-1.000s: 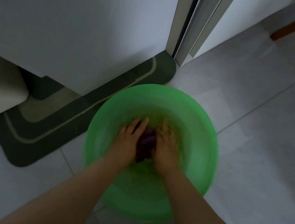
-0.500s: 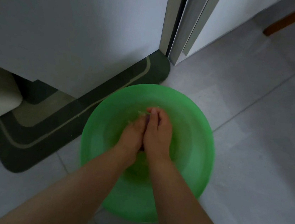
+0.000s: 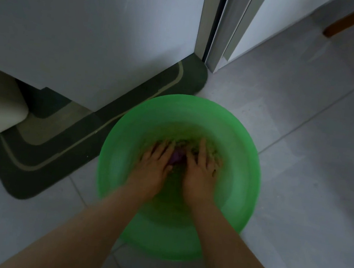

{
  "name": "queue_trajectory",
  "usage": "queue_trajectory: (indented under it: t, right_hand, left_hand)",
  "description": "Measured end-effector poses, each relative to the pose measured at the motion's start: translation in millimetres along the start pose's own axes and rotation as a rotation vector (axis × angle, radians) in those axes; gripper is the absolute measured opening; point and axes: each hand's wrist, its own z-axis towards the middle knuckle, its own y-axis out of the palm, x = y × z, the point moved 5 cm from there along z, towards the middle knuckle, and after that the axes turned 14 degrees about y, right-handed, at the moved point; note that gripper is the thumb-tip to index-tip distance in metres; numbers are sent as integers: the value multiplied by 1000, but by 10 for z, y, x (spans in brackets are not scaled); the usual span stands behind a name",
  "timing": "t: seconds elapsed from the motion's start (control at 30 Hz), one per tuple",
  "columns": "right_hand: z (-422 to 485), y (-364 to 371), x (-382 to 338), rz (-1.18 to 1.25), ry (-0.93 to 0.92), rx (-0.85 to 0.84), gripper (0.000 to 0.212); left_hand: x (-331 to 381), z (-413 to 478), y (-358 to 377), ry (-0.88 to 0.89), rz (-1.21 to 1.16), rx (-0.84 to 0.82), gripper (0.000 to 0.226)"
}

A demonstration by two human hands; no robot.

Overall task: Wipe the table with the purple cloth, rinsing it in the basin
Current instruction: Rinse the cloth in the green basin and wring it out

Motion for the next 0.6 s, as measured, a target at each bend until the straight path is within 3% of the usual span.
queue_trajectory:
  t: [0.03,0.1,0.17,0.2,0.3,0.4,0.5,0.6]
  right_hand:
    - [3,3,-9,118,73,-40,61]
    - [-36,36,-168,469,137,-151,69]
    - [-87,-11,-346,928,233,-233,62]
    - [-100,-29,-397,1084,283,-246,55]
    - [-124,-158,-432,1124,256,-130,33]
    - [-85,-357,-445,1007,149,40,32]
    - [-21,-560,-469,903,39,75,46]
    - [50,-688,-415,767,-74,59,32]
  left_hand:
    - [12,7,-4,-38,-84,37,54]
    - [100,31,-129,-150,-484,233,48]
    - [174,64,-223,-363,-930,369,39]
    - [192,80,-239,-445,-1039,397,37]
    - [251,102,-341,-493,-1175,462,38]
    - [342,119,-408,-483,-1342,444,45]
    - [421,152,-540,-489,-1257,361,50]
    - [279,193,-740,-381,-729,334,38]
